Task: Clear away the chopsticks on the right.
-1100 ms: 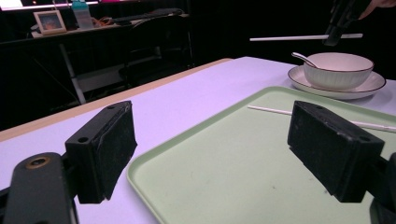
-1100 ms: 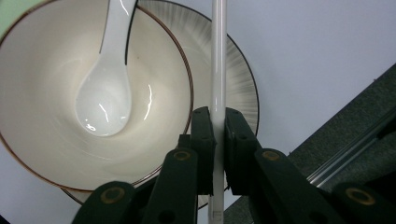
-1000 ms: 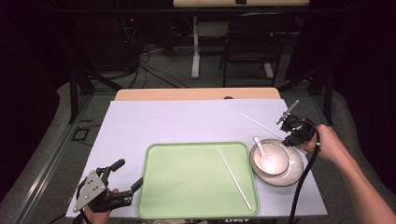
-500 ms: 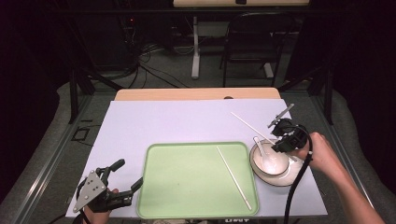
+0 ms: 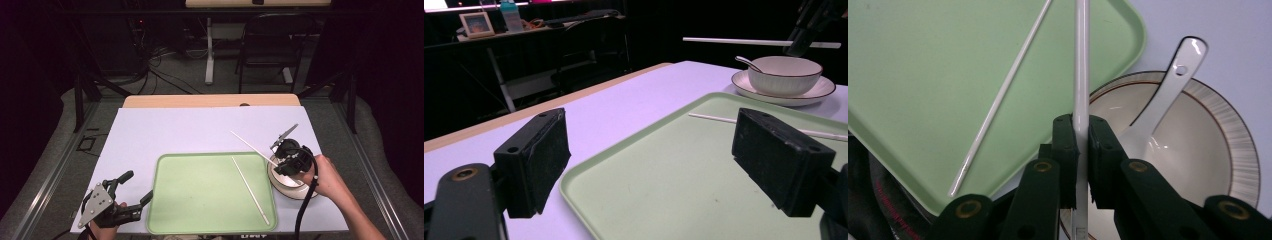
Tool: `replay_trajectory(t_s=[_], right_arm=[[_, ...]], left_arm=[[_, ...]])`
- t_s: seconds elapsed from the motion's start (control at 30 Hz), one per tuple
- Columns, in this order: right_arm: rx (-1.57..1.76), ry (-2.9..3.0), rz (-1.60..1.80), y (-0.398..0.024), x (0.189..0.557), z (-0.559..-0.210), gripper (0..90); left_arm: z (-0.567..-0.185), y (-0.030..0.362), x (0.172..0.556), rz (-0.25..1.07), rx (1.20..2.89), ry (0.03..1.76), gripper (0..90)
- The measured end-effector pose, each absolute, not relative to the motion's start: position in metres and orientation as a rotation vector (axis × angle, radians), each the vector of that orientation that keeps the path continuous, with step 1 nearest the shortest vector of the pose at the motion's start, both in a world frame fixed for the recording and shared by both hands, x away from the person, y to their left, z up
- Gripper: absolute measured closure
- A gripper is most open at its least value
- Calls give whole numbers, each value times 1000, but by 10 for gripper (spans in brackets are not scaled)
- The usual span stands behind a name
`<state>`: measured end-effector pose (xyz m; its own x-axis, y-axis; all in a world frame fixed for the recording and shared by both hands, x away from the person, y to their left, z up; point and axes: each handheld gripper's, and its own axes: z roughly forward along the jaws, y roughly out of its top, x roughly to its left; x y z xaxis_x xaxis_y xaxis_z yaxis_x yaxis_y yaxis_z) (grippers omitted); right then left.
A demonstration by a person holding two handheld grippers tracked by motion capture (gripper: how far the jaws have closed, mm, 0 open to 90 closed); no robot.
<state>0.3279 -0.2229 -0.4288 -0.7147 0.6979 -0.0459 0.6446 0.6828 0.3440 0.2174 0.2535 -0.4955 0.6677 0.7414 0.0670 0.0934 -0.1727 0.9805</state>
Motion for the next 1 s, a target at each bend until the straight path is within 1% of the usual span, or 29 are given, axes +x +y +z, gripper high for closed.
replay_trajectory(t_s=[0.2, 0.27, 0.3, 0.63, 0.9, 1.0], right_arm=[[1125, 2708, 480, -215, 320, -437, 836], [1130, 2682, 534, -213, 317, -443, 836], [1142, 2701, 487, -211, 316, -443, 836], [1164, 2705, 490, -204, 307, -457, 836], [1179, 2716, 524, -195, 298, -476, 837], [1236, 2710, 549, -193, 292, -487, 838]], left_arm=[[-495, 253, 218, 665, 1672, 687, 152], [-496, 253, 218, 665, 1668, 689, 153], [-496, 253, 218, 664, 1667, 689, 153], [-495, 254, 217, 664, 1676, 683, 153], [-495, 254, 218, 666, 1673, 684, 153], [-495, 254, 217, 665, 1669, 687, 153]])
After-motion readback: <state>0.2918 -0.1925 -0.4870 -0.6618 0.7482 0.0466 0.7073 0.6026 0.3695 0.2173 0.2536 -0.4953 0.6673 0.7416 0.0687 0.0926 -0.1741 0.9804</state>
